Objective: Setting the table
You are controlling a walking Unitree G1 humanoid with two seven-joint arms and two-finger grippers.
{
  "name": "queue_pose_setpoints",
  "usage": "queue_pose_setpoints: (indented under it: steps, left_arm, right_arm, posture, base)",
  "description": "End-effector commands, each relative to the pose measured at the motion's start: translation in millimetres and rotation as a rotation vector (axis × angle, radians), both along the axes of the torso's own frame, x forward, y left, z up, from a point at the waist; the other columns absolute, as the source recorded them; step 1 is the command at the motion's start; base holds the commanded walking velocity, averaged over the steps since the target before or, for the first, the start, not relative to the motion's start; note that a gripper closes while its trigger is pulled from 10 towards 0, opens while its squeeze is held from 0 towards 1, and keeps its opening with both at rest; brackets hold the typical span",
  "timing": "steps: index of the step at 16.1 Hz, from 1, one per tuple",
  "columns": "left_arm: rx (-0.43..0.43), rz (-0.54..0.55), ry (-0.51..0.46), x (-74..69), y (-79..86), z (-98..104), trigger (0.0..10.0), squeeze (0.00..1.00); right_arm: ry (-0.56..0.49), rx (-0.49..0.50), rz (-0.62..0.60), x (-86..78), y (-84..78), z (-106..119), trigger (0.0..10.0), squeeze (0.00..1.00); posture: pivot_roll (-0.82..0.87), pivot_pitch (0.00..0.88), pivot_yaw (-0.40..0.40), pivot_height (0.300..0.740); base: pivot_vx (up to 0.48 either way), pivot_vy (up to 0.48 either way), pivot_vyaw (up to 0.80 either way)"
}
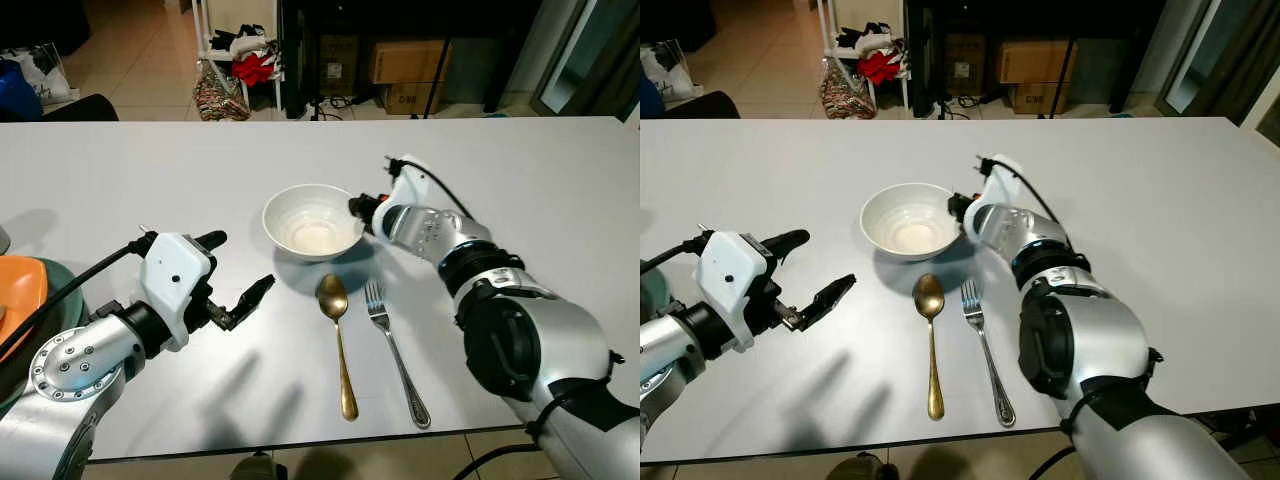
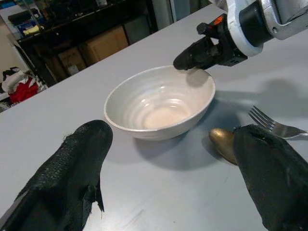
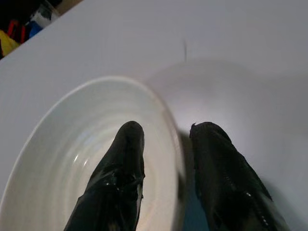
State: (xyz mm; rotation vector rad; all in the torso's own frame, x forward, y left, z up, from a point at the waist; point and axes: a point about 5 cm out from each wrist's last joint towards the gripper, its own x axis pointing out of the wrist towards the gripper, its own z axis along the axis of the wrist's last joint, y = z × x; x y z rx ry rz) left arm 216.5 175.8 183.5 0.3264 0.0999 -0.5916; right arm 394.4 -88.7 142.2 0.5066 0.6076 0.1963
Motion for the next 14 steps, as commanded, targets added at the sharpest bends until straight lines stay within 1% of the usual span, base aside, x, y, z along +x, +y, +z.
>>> queue_pose_setpoints:
  steps: [1,3,5,6,7,8,9,10,11,12,13,14]
  left_arm:
    - [0.0,0.003,-0.018,1.0,-1.0,3,10.0,0.05]
    - [-0.02,0.0,-0.019,1.7,-4.7,0,10.0,0.05]
    - [-0.065,-0.002,-0.024,2.6,-10.3,-1,10.0,0.04]
    - [-0.103,0.0,-0.033,3.3,-13.5,0,10.0,0.05]
    - [-0.178,0.029,-0.06,6.5,-18.2,4,10.0,0.05]
    - [-0.197,0.047,-0.071,8.2,-19.1,5,10.0,0.05]
    - [-0.214,0.096,-0.093,10.7,-18.0,6,10.0,0.05]
    - [-0.204,0.145,-0.091,11.3,-15.0,3,10.0,0.05]
    - [-0.188,0.184,-0.087,10.8,-12.8,1,10.0,0.05]
    - [-0.186,0.197,-0.089,10.5,-12.4,0,10.0,0.05]
    - [-0.191,0.226,-0.097,9.7,-13.8,-1,10.0,0.05]
    - [-0.189,0.24,-0.102,9.7,-14.9,-2,10.0,0.05]
  right_arm:
    - [-0.047,0.019,-0.008,5.1,-3.3,11,10.0,1.0]
    - [-0.058,0.028,-0.01,5.2,-15.7,10,10.0,1.0]
    - [-0.093,0.067,0.007,6.0,-30.3,14,10.0,1.0]
    - [-0.135,0.101,0.03,6.1,-38.3,20,10.0,1.0]
    - [-0.266,0.154,0.073,-3.8,-57.5,35,10.0,1.0]
    - [-0.317,0.153,0.094,-12.1,-62.5,41,10.0,1.0]
    - [-0.428,0.014,0.114,-32.3,-71.1,48,10.0,1.0]
    - [-0.535,-0.137,0.1,-53.5,-76.5,53,10.0,1.0]
    - [-0.621,-0.268,0.077,-72.8,-80.4,55,10.0,1.0]
    - [-0.646,-0.319,0.079,-81.0,-81.0,56,10.0,1.0]
    - [-0.657,-0.446,0.089,-101.6,-82.3,49,10.0,1.0]
    - [-0.667,-0.522,0.078,-110.8,-83.6,47,10.0,1.0]
  posture:
    - [0.23,0.0,-0.011,0.74]
    - [0.22,0.0,-0.005,0.74]
    - [0.2,0.0,0.002,0.74]
    - [0.2,0.0,0.004,0.74]
    - [0.18,0.0,0.01,0.74]
    - [0.18,0.0,0.01,0.74]
    - [0.16,0.0,0.021,0.74]
    - [0.15,0.0,0.026,0.74]
    - [0.14,0.0,0.025,0.74]
    - [0.14,0.0,0.025,0.74]
    - [0.14,0.0,0.026,0.74]
    - [0.14,0.0,0.026,0.74]
  base:
    - [0.0,0.0,0.0]
    - [0.0,0.0,0.0]
    - [0.0,0.0,0.0]
    - [0.0,0.0,0.0]
    - [0.0,0.0,0.0]
    - [0.0,0.0,0.0]
    - [0.0,0.0,0.0]
    - [0.0,0.0,0.0]
    - [0.0,0.0,0.0]
    - [0.0,0.0,0.0]
    - [0.0,0.0,0.41]
    - [0.0,0.0,0.8]
